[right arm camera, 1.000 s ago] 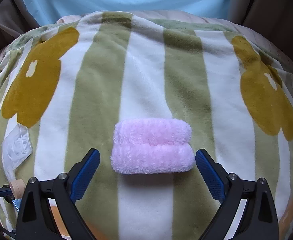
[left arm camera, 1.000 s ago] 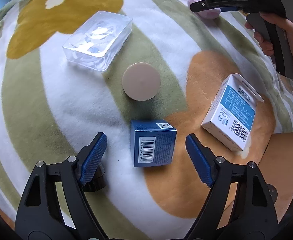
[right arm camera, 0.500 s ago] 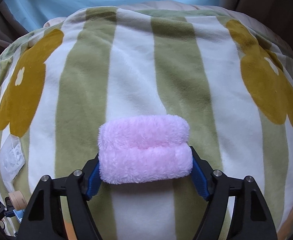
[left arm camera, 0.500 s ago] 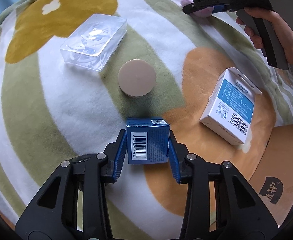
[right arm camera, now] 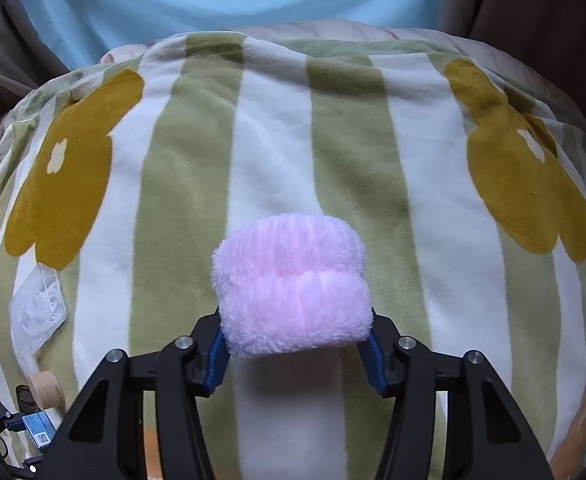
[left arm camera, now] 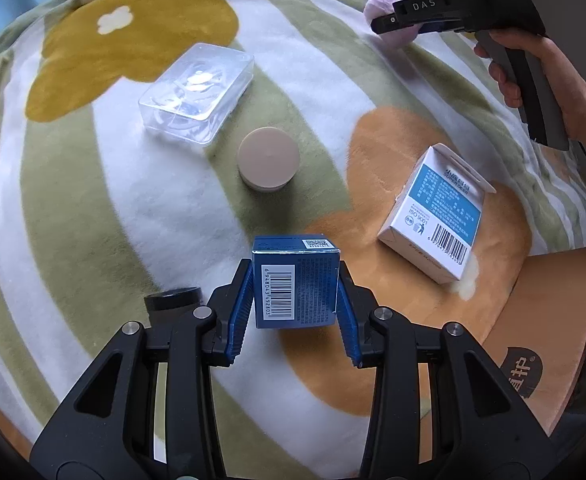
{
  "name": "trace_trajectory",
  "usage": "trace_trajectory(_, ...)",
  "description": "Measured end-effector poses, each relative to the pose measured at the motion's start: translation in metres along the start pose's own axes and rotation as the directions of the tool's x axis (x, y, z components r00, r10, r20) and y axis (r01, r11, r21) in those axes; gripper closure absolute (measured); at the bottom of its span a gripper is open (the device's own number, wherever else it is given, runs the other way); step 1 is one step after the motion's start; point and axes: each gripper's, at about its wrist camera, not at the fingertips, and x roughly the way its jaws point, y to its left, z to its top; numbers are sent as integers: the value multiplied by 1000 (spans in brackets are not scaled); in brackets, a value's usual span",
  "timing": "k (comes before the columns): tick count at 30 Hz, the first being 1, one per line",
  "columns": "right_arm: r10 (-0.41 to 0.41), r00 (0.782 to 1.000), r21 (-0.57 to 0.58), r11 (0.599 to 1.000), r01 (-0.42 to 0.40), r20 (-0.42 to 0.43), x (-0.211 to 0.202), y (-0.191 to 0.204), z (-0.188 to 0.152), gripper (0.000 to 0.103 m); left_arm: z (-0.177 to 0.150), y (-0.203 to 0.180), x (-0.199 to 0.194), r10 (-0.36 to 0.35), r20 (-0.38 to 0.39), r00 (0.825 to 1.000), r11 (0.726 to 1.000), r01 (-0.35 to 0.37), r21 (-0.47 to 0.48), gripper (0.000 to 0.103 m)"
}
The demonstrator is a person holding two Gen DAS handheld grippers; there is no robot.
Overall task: Organize objects
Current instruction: 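Grasp the blue small box with the left tool while the right tool grasps the pink hair band, then carry both items into the cardboard box and open both tools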
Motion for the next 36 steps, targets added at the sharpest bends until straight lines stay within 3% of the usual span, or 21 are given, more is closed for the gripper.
trace_trajectory(8, 42, 998, -17, 999, -41, 47, -22, 23, 11, 54, 9, -15, -26, 6, 41, 999, 1000, -5, -15, 68)
trace_trajectory(19, 110, 985, -66, 993, -102, 130, -94, 45, -2, 55, -3, -47, -84, 55, 116, 992, 998, -51, -31, 68)
trace_trajectory(28, 208, 961, -184, 967, -174, 181, -171, 71, -43, 55, -45, -84, -132, 91, 162, 983, 992, -75, -99, 68)
trace_trajectory(36, 290, 942, -292, 927, -234, 167, -232, 94, -109, 55, -91, -118, -165, 109, 192, 975, 979, -72, -188, 68)
